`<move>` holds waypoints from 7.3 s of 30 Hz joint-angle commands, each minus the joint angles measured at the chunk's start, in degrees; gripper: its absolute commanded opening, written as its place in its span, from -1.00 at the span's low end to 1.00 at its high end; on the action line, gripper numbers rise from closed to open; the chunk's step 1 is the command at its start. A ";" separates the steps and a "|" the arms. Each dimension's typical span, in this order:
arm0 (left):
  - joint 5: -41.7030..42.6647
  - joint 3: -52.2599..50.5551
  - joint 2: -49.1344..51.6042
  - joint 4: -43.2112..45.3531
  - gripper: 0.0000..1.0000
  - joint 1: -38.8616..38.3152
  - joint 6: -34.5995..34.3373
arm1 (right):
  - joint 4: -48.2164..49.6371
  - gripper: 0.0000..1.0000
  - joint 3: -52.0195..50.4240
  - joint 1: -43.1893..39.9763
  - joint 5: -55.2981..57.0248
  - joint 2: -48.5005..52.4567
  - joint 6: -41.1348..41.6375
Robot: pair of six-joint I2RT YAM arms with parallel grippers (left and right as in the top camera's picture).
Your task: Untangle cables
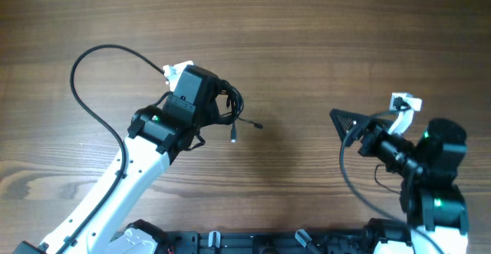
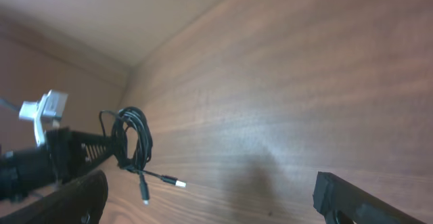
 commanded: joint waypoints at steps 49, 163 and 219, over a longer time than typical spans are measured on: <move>5.14 1.05 -0.17 -0.04 -0.92 -5.49 -13.44 | 42.66 -0.91 1.18 40.30 2.29 30.69 6.67; 36.24 1.03 -0.07 10.40 -0.92 15.61 6.16 | 38.47 0.67 0.33 22.73 -22.67 44.52 1.25; 18.97 0.94 5.16 6.10 -0.92 7.48 10.47 | 50.01 0.74 0.33 25.94 -15.85 44.57 5.70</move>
